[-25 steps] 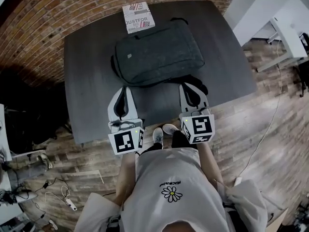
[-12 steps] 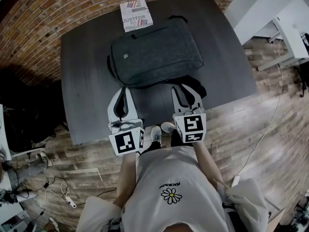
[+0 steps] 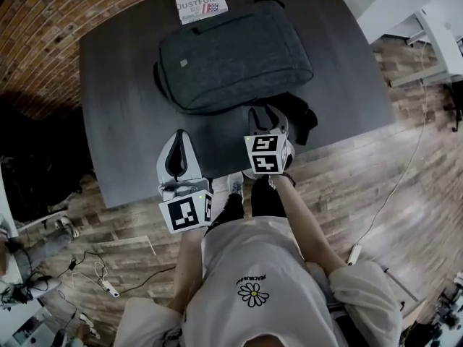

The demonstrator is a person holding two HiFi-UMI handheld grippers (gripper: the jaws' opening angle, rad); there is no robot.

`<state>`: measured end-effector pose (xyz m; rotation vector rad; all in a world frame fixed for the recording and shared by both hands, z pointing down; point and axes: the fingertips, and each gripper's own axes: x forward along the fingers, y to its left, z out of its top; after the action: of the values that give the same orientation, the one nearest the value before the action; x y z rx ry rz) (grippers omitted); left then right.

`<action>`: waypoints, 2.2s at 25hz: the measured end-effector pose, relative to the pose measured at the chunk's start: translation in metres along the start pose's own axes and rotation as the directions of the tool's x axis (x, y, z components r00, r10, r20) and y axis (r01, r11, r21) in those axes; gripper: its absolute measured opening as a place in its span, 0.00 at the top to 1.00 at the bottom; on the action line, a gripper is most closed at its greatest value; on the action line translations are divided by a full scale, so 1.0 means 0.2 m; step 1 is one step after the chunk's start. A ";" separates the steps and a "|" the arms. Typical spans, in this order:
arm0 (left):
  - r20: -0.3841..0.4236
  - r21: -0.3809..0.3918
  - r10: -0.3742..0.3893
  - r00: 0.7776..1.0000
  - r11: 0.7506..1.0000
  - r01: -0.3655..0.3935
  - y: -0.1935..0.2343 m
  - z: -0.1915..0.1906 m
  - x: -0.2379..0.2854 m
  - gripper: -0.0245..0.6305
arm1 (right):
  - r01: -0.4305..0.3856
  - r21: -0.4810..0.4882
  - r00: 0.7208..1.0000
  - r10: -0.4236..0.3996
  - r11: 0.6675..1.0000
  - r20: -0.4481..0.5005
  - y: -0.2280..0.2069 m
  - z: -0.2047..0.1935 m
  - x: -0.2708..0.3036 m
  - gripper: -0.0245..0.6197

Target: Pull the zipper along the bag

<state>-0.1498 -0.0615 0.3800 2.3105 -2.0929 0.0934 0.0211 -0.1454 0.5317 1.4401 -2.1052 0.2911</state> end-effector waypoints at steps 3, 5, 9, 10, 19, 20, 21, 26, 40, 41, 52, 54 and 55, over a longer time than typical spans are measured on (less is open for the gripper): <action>-0.025 0.007 0.009 1.000 1.000 -0.009 0.03 -0.05 -0.03 0.96 | 0.023 0.019 0.999 -0.022 1.000 -0.030 0.00 -0.05 0.06 0.77; -0.034 0.012 0.019 0.999 1.000 -0.019 0.07 -0.08 -0.05 0.96 | 0.031 0.024 0.999 -0.030 0.999 -0.031 0.02 -0.05 0.08 0.77; -0.042 0.024 0.032 0.999 0.999 -0.031 0.10 -0.10 -0.07 0.96 | 0.030 0.032 0.999 -0.029 0.999 -0.034 0.04 -0.06 0.13 0.79; -0.044 0.026 0.034 0.998 0.999 -0.033 0.11 -0.11 -0.08 0.96 | 0.031 0.029 0.999 -0.030 0.999 -0.034 0.04 -0.05 0.14 0.79; -0.051 0.028 0.033 0.998 0.999 -0.032 0.13 -0.13 -0.07 0.96 | 0.090 0.025 0.995 -0.089 0.996 -0.040 0.05 -0.03 0.18 0.83; -0.050 0.029 0.031 0.998 0.999 -0.029 0.13 -0.13 -0.07 0.96 | 0.098 0.030 0.995 -0.096 0.995 -0.039 0.05 -0.04 0.18 0.84; -0.049 0.032 0.028 0.998 0.999 -0.027 0.13 -0.13 -0.06 0.96 | 0.104 0.034 0.994 -0.103 0.994 -0.037 0.05 -0.04 0.18 0.85; -0.055 0.035 0.030 0.998 0.999 -0.028 0.14 -0.14 -0.07 0.96 | 0.134 0.076 0.991 -0.132 0.988 -0.031 0.04 -0.04 0.18 0.92; -0.077 0.022 0.051 0.996 0.999 -0.049 0.18 -0.19 -0.07 0.96 | 0.132 0.163 0.991 -0.125 0.978 -0.048 0.03 -0.05 0.14 0.93; -0.078 0.022 0.050 0.996 0.999 -0.048 0.18 -0.19 -0.07 0.96 | 0.146 0.168 0.989 -0.139 0.975 -0.051 0.03 -0.05 0.14 0.93; -0.090 0.025 0.058 0.994 0.998 -0.056 0.21 -0.22 -0.10 0.96 | 0.150 0.177 0.988 -0.142 0.973 -0.056 0.03 -0.05 0.13 0.93; -0.092 0.024 0.059 0.994 0.998 -0.057 0.21 -0.23 -0.10 0.96 | 0.145 0.176 0.988 -0.134 0.974 -0.072 0.03 -0.06 0.14 0.93; -0.093 0.025 0.058 0.994 0.998 -0.056 0.21 -0.23 -0.10 0.96 | 0.143 0.172 0.988 -0.132 0.975 -0.077 0.03 -0.06 0.14 0.93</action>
<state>-0.1954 -0.0441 0.4234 2.2118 -2.1234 0.2222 0.0119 -0.1595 0.5588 1.6480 -1.9572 0.4744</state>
